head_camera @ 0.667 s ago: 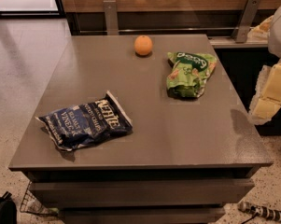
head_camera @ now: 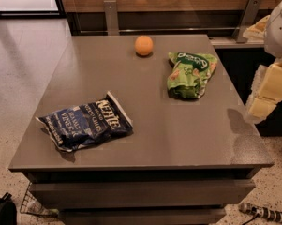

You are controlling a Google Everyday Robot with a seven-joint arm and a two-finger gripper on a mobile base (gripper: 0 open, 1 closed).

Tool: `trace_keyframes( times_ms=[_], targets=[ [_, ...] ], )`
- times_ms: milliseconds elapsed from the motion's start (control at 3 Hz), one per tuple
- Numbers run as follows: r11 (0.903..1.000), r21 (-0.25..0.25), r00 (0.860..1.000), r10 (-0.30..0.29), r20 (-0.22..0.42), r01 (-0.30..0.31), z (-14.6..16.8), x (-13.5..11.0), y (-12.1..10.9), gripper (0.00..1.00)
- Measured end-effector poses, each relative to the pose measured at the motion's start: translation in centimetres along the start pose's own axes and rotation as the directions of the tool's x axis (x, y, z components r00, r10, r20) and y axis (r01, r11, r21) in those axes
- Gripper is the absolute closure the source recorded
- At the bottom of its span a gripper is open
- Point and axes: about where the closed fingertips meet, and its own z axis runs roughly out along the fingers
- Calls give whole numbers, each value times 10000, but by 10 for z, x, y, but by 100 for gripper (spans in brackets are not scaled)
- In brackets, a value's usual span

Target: Pick blue chip bag

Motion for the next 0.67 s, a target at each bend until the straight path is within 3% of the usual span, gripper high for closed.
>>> trace_keyframes(
  times_ms=[333,667],
  targets=[
    [9906,-726,9800,-1021,1711,1158,46,-57,0,0],
    [9525,-1501,9107,-1960,3637,2649,95,-126,21,0]
  ],
)
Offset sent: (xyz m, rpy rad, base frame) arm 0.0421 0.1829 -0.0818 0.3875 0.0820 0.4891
